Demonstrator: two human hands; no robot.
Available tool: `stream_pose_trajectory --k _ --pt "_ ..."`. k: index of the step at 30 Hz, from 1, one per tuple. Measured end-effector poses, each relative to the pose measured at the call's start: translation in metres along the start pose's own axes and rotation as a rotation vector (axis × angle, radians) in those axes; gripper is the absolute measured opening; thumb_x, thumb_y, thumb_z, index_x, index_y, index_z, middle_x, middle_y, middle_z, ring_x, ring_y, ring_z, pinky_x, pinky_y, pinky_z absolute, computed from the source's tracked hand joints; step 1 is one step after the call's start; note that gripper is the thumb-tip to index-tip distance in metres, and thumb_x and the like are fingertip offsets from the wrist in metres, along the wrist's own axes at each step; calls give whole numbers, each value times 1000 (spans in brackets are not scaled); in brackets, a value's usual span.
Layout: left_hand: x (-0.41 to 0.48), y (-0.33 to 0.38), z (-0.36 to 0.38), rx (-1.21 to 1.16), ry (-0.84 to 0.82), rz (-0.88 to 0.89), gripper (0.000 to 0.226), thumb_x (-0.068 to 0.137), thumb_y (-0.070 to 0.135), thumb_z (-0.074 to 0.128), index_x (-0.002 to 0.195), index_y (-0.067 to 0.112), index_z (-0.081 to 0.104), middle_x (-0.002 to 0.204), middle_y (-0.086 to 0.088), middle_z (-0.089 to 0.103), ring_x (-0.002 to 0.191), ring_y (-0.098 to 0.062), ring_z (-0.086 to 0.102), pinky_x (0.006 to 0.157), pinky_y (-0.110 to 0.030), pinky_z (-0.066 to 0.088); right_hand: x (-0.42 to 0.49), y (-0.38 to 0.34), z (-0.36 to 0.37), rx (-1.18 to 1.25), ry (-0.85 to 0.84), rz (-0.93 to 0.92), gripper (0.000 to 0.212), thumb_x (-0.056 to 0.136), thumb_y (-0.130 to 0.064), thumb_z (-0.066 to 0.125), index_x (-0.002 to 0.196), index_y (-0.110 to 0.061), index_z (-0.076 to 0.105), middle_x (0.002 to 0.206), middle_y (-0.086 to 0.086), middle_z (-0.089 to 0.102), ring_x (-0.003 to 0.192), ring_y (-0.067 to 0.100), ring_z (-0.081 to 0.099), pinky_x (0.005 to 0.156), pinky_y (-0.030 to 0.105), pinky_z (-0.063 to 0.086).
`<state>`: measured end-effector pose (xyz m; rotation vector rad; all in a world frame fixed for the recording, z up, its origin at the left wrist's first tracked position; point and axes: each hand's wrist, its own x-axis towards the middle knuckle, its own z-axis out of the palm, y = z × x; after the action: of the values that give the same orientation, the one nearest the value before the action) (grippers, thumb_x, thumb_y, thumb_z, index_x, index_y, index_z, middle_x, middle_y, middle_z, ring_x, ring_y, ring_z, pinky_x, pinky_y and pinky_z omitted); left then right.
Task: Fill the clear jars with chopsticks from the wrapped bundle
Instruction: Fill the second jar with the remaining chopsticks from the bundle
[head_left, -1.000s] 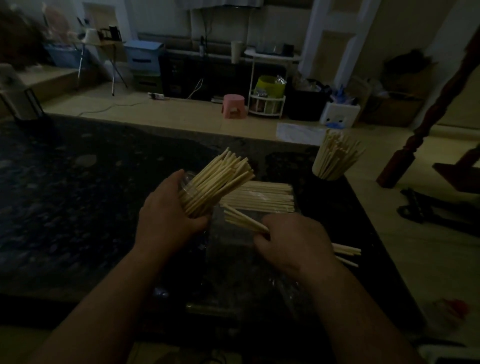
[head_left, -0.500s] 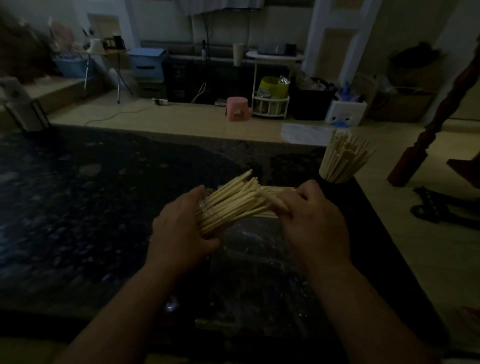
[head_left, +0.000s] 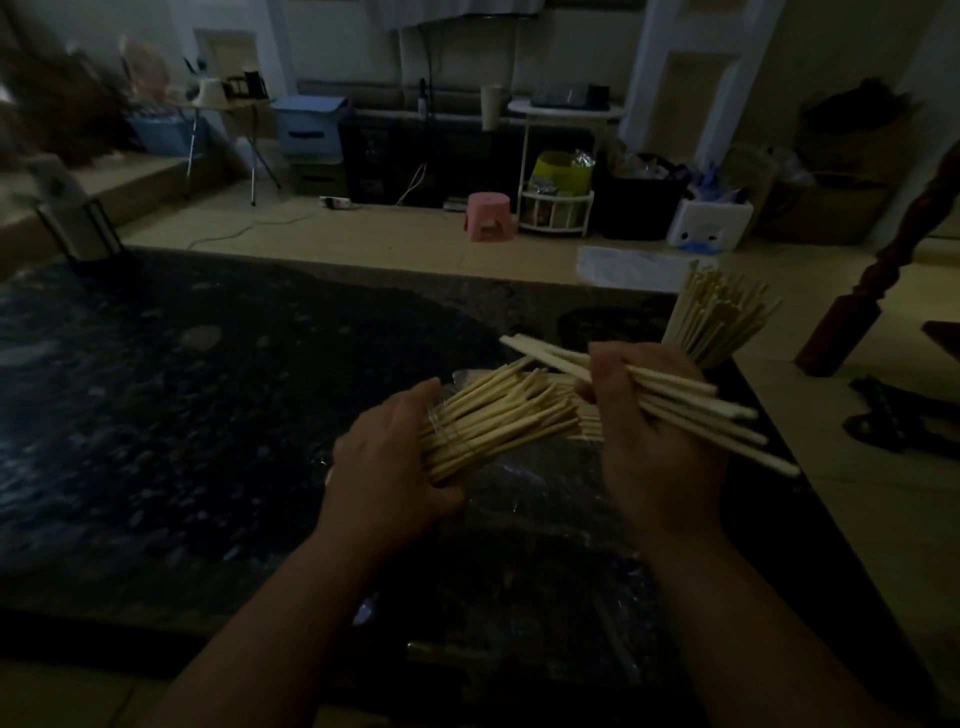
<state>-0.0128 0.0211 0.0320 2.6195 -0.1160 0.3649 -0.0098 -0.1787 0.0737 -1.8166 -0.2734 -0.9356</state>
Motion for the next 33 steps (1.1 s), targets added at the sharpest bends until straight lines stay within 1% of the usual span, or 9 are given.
stream_pose_trajectory --k 4,9,17,19,22,26,27,30,33 --pt "0 0 -1 -7 10 7 108 57 39 85 148 30 29 142 4 46 128 -19 42 106 -42 36 -4 -10 5 190 54 214 17 95 -30 58 79 -29 64 71 -22 68 72 -1 66 67 13 50" --pt "-1 0 0 -1 21 41 104 55 40 84 146 30 35 138 4 50 125 -19 45 105 -41 36 -1 -5 2 226 -20 384 24 96 -22 55 74 -23 65 62 -15 67 60 2 65 58 17 52" --pt "-4 4 2 -41 -24 124 101 57 36 85 144 32 36 136 4 50 123 -16 45 106 -37 31 1 4 2 197 -226 512 8 83 -17 73 85 -18 66 75 -7 68 66 -2 65 56 12 49" --pt "-4 4 2 -45 -34 124 101 57 37 84 144 34 35 137 6 48 124 -14 43 108 -39 32 3 4 3 315 -159 619 17 83 -16 73 95 -15 60 79 -7 65 64 3 65 53 17 49" --pt "-4 3 2 -55 -34 129 100 57 38 83 144 36 34 137 8 47 125 -14 42 108 -39 31 7 5 2 483 46 759 11 94 -24 56 85 -17 58 75 -3 60 64 11 59 55 28 47" --pt "-4 2 2 -35 -44 154 100 58 41 83 145 36 32 139 9 46 126 -13 42 108 -38 31 2 7 5 315 -100 713 12 92 -19 60 80 -19 64 72 -4 64 60 6 61 47 19 46" --pt "-4 3 2 -22 -56 151 101 59 40 83 146 36 31 140 9 45 127 -12 41 108 -37 30 2 6 6 303 -109 718 4 88 -19 66 85 -21 64 78 -3 65 64 5 62 47 17 46" --pt "-3 3 1 -10 -67 145 101 60 39 82 146 36 29 141 10 43 128 -12 39 107 -34 27 5 7 4 347 4 715 29 74 -28 77 95 -26 57 97 0 64 80 13 64 61 26 53" --pt "-3 2 1 -32 -54 140 101 59 39 82 146 36 31 141 9 44 128 -13 40 108 -36 28 7 3 1 378 101 693 34 73 -48 65 97 -27 54 100 1 63 88 16 62 74 34 52"
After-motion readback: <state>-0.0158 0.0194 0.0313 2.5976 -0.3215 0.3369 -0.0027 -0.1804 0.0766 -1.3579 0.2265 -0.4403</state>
